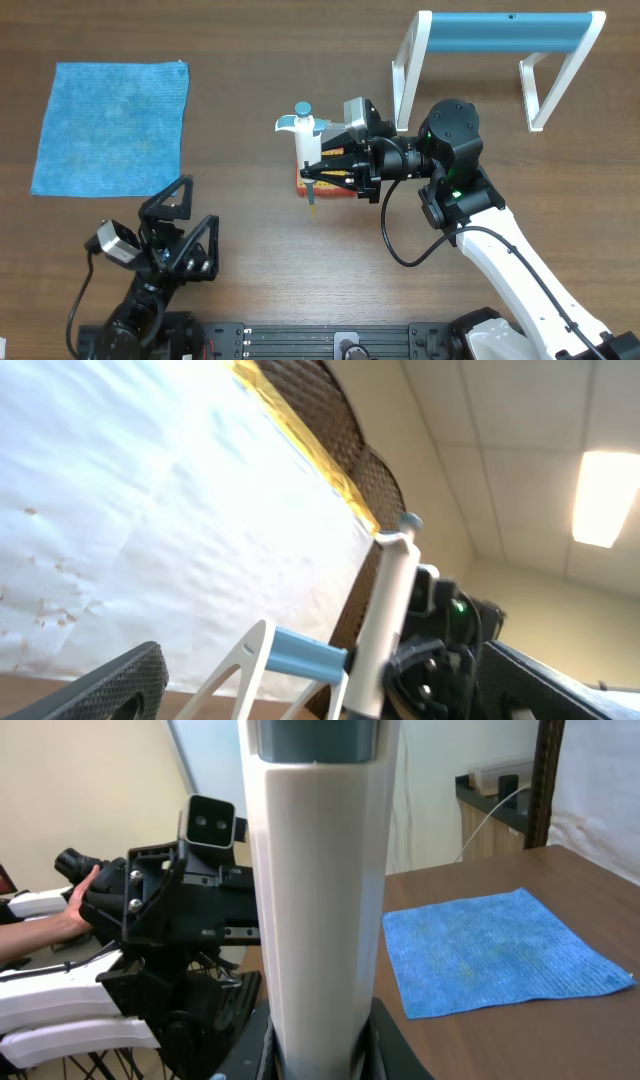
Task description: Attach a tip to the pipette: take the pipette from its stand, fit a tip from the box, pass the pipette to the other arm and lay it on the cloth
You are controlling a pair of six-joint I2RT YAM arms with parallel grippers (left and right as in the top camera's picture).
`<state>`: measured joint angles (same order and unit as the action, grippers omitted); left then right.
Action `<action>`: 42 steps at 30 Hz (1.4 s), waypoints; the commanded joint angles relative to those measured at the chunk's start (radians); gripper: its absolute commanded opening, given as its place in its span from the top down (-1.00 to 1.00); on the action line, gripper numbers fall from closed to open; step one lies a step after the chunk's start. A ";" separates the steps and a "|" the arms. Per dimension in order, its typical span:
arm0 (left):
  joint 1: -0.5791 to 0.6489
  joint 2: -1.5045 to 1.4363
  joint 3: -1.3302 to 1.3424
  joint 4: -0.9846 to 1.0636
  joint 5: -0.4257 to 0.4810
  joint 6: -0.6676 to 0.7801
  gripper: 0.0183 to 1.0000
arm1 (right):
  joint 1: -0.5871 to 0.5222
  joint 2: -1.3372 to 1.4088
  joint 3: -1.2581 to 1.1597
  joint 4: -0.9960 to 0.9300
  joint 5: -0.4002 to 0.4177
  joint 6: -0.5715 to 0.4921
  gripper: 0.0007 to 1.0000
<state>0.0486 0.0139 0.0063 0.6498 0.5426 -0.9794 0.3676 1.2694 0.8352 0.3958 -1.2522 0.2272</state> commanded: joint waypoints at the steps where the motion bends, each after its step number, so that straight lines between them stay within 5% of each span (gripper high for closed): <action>1: -0.004 0.136 0.085 -0.039 -0.039 -0.014 -0.99 | -0.004 -0.015 0.010 0.005 -0.048 0.008 0.85; 3: -0.004 0.353 0.216 -0.055 0.070 0.051 -0.99 | -0.004 -0.015 0.010 0.005 -0.073 0.008 0.85; 7: -0.017 0.893 0.613 -0.040 0.648 0.102 -1.00 | -0.004 -0.015 0.010 0.005 -0.077 0.008 0.85; 8: -0.078 1.035 0.741 -0.040 0.760 0.106 -1.00 | -0.004 -0.015 0.010 0.005 -0.076 0.008 0.85; 9: -0.122 1.096 0.795 -0.040 0.780 0.131 -1.00 | -0.004 -0.015 0.010 0.005 -0.076 0.008 0.85; 18: -0.278 1.201 0.850 0.038 0.794 0.185 -1.00 | -0.055 -0.006 0.010 0.069 -0.058 0.133 0.85; 24: -0.326 1.201 0.850 0.109 0.713 0.190 -0.98 | -0.048 0.003 0.010 0.069 -0.058 0.146 0.85; 31: -0.359 1.207 0.850 0.113 0.628 0.230 -0.44 | -0.048 0.003 0.010 0.069 -0.058 0.146 0.85; 36: -0.359 1.213 0.850 0.095 0.612 0.230 0.42 | -0.048 0.003 0.010 0.069 -0.058 0.146 0.85; 42: -0.359 1.218 0.850 0.095 0.612 0.230 0.86 | -0.048 0.003 0.010 0.069 -0.058 0.146 0.82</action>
<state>-0.3084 1.2289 0.8341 0.7422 1.1595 -0.7143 0.3172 1.2667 0.8371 0.4599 -1.3266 0.4000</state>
